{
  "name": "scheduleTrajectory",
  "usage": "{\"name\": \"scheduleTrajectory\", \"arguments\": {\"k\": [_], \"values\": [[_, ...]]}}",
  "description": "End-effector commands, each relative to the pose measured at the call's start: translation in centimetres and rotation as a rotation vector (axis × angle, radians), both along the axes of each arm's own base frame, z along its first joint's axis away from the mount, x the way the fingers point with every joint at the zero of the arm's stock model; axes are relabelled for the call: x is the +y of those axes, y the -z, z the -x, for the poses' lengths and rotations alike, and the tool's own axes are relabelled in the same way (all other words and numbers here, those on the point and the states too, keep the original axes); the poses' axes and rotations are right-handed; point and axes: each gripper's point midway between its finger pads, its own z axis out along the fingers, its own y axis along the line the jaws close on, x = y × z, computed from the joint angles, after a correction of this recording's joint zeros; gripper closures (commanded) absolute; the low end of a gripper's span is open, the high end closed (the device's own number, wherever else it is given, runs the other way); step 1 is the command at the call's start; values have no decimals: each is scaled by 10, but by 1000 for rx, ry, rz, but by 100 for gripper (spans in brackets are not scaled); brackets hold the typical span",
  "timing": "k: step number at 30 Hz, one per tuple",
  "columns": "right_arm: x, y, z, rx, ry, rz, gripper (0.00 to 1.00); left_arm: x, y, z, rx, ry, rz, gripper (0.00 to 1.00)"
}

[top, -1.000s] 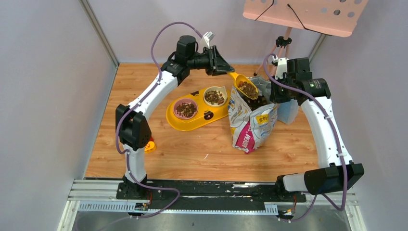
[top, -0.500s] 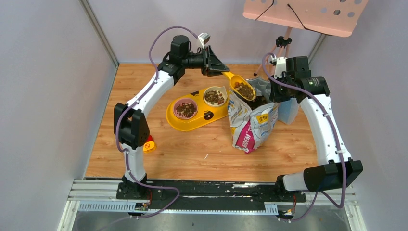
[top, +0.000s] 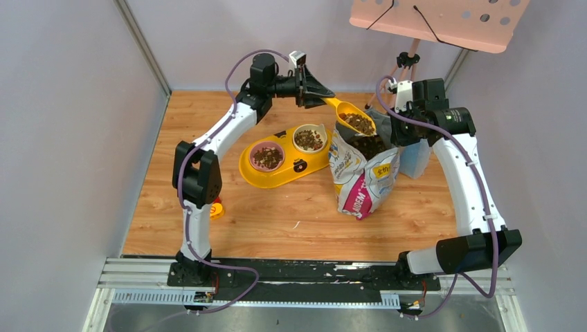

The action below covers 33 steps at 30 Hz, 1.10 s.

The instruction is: Serve the pet food

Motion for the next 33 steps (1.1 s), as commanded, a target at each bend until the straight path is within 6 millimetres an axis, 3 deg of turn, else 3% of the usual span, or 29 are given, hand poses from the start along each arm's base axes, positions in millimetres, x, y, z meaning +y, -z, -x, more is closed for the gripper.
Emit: {"name": "scheduleTrajectory", "arguments": {"k": [1, 3, 4, 5, 7, 12, 19, 23, 30, 33], "values": [[-11, -37, -23, -170, -5, 60, 100, 20, -42, 4, -40, -4, 89, 100], [-12, -39, -24, -182, -9, 68, 100, 12, -45, -1, -47, -11, 100, 100], [-11, -38, -25, -180, -5, 61, 100, 3, -29, -6, -21, 9, 82, 100], [-9, -38, -26, -176, -4, 49, 100, -7, -32, 2, -51, 39, 82, 100], [-6, -45, -26, -182, -9, 31, 100, -13, -19, 9, -19, 74, 54, 100], [-5, -50, -26, -204, -34, 41, 100, 13, -15, 5, -23, 40, 40, 100], [-1, -57, -28, -236, -45, 23, 100, 59, -49, 10, -103, -9, 47, 100], [2, -57, -31, -236, -39, 1, 100, 83, -54, 8, -117, -56, 43, 100], [2, -62, -29, -249, -33, -9, 100, 126, -40, -15, -142, -157, 21, 100], [3, -62, -25, -249, -27, -24, 100, 141, -20, -27, -127, -189, -3, 100]]}}
